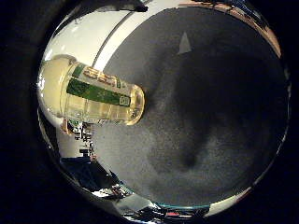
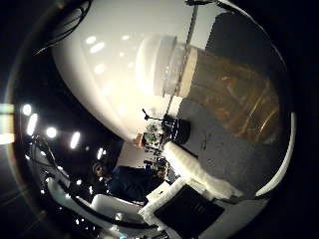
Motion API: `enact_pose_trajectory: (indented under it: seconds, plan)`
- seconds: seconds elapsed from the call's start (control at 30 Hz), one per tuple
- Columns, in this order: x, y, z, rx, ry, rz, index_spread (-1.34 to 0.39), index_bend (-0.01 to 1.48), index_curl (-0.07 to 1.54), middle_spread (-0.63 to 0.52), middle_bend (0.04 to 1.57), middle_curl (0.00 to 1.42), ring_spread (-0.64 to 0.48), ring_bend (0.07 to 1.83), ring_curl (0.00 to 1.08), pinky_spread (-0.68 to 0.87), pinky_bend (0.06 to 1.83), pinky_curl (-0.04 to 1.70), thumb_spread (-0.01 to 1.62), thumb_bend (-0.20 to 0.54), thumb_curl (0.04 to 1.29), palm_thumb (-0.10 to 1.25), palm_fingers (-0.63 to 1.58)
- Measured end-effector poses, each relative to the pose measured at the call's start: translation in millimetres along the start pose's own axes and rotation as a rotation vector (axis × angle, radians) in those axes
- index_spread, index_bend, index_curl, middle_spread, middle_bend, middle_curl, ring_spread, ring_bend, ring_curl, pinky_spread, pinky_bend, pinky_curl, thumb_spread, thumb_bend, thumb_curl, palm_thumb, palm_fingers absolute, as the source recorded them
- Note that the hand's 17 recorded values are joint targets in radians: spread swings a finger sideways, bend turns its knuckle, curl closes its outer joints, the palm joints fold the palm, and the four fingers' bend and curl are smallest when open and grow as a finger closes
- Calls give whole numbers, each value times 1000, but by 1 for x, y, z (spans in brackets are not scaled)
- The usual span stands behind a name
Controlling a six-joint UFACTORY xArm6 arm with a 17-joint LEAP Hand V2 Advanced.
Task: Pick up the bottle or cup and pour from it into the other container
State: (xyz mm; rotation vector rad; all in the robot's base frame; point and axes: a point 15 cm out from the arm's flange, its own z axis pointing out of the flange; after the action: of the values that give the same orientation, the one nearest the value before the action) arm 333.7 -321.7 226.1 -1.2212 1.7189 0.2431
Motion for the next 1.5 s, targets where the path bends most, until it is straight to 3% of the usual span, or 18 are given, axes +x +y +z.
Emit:
enact_pose_trajectory:
  seconds: [0.23,0.4,0.53,0.7,0.83,0.9,1.17,1.5]
  plan:
    - [-21,3,25,-48,-20,-44,-206,176,309,30,285,345,112,474,229,385,702,-7,1023,-24,323,568,293]
    - [-29,1,31,-65,-23,-63,-236,205,336,-15,321,354,56,551,223,332,659,-17,1031,-16,351,649,511]
    - [-34,-1,36,-75,-25,-78,-259,196,358,-69,398,382,-32,738,266,198,669,-15,1027,-15,379,714,754]
    - [-39,-2,41,-87,-30,-87,-288,212,398,-125,536,447,-114,876,314,-119,875,0,997,-16,423,809,1115]
    - [-39,2,45,-113,-27,-93,-313,377,500,-146,692,522,-137,984,381,-326,1061,69,943,-19,456,872,1251]
    - [-38,3,46,-121,-25,-92,-302,555,587,-139,815,571,-140,1056,423,-371,1144,130,901,-22,479,896,1298]
    - [-42,4,46,-130,-34,-104,-214,963,732,-91,1141,653,-165,1244,525,-272,1376,334,871,-10,554,1005,1292]
    - [-69,-5,42,-134,-14,-161,-179,1151,774,-89,1333,691,-200,1360,637,-193,1516,506,811,-15,671,1100,1150]
